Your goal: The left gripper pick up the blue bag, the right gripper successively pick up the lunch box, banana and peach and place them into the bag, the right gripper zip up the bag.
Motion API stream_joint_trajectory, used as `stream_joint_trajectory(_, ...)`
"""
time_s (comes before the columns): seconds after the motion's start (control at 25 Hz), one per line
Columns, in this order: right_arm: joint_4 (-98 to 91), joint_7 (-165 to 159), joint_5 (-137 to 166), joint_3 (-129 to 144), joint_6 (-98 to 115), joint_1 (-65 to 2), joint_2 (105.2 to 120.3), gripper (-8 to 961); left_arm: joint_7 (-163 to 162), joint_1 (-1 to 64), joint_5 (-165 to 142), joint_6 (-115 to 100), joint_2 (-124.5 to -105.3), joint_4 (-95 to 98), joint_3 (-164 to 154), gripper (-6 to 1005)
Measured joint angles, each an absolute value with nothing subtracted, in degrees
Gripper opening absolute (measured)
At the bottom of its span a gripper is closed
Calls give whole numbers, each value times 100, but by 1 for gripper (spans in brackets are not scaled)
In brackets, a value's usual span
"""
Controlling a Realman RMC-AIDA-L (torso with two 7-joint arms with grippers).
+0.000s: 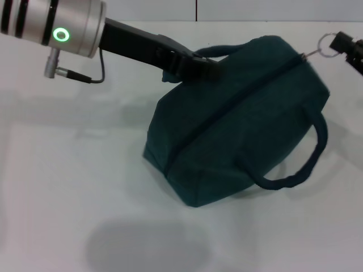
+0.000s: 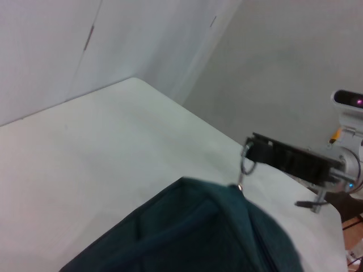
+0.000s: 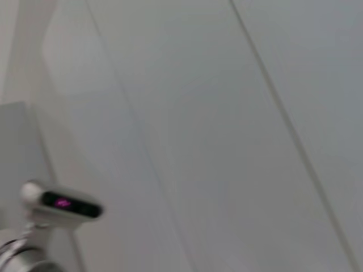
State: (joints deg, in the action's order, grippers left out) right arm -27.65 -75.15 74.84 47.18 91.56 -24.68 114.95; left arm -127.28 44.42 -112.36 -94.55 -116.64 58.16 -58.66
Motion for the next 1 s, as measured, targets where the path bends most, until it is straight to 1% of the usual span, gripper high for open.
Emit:
stream_joint_trajectory(0.2,-2742,-7501,7494,4655,8511,-2498,11475,15,-12652,4325,-11231,-9472,-11627,5809,-5845,43)
stream_joint_trajectory(0.44,-2606,-7339,7766,4683,8016,-2540,11518,15,-12597,4288,-11237,-9515,-11613,5783,-5844,43)
stream_joint_trajectory(0.84,-2231,-7086,7980,4788,7416,-2652,11522,15,-12588,4207,-11230,-9527,-11599,5785,-5792,42)
stream_joint_trajectory(1.0,-2222,-7084,7993,5001,7314,-2672,11529,15,-12553,4152,-11227,-9529,-11592,5775,-5612,60)
